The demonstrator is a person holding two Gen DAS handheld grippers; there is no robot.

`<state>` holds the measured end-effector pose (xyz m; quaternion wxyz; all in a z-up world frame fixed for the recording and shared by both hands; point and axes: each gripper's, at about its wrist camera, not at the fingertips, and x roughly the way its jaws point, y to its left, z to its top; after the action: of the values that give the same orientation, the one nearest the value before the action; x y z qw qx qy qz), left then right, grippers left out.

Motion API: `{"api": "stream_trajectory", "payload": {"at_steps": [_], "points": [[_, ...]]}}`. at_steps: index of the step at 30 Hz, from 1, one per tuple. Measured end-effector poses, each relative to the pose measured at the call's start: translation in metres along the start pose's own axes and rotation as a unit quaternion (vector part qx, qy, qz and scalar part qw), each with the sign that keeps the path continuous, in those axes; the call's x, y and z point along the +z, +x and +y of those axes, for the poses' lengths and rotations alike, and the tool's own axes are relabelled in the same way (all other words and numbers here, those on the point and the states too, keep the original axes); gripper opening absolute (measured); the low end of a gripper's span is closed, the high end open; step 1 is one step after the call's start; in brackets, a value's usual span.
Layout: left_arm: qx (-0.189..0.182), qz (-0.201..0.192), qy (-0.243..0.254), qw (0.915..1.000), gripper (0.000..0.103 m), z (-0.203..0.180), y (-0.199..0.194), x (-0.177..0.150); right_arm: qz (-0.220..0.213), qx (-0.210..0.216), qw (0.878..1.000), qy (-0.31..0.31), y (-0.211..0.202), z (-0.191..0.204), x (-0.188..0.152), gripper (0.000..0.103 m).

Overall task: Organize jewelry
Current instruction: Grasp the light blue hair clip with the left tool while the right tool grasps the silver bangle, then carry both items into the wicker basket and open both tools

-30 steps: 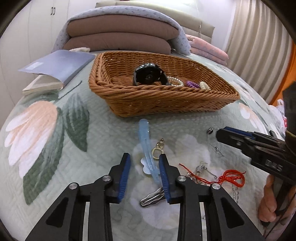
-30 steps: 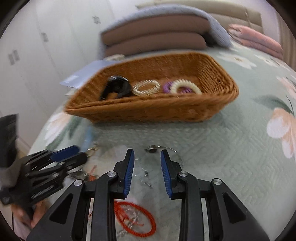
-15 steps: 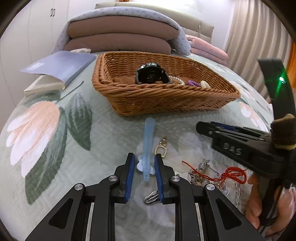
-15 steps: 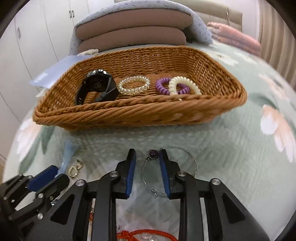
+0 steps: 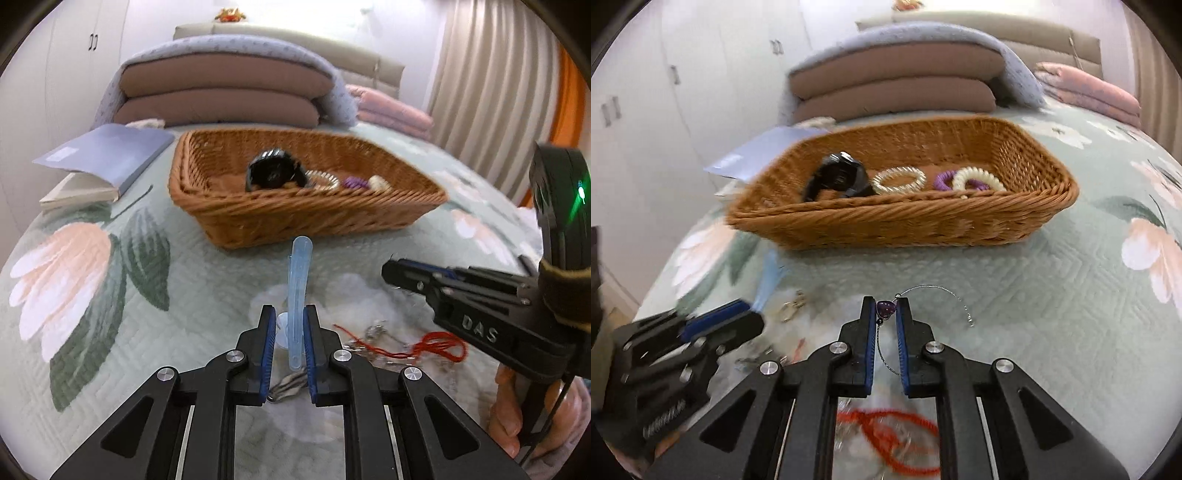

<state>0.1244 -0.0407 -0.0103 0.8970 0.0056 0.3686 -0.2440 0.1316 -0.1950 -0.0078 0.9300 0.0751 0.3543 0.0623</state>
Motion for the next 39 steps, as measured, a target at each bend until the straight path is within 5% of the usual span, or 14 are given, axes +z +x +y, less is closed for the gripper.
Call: {"api": "stream_trajectory", "payload": {"at_steps": [8, 16, 25, 31, 39], "points": [[-0.023, -0.044, 0.0, 0.9988, 0.015, -0.002, -0.025, 0.0, -0.047, -0.006, 0.998, -0.035, -0.047, 0.004, -0.01, 0.013], [-0.006, -0.075, -0.015, 0.997, 0.015, -0.001, -0.053, 0.043, -0.102, 0.008, 0.994, -0.04, -0.078, -0.013, 0.06, 0.013], [0.041, -0.093, -0.009, 0.9948, 0.015, 0.002, -0.012, 0.116, -0.087, 0.063, 0.994, -0.01, -0.005, -0.037, 0.129, 0.013], [0.017, -0.083, -0.052, 0.9951, 0.015, 0.039, 0.032, 0.109, -0.071, 0.036, 0.997, -0.012, 0.043, -0.041, 0.128, 0.013], [0.02, -0.067, -0.033, 0.997, 0.015, 0.03, 0.047, 0.107, -0.044, 0.035, 0.998, -0.009, 0.064, -0.045, 0.117, 0.013]]}}
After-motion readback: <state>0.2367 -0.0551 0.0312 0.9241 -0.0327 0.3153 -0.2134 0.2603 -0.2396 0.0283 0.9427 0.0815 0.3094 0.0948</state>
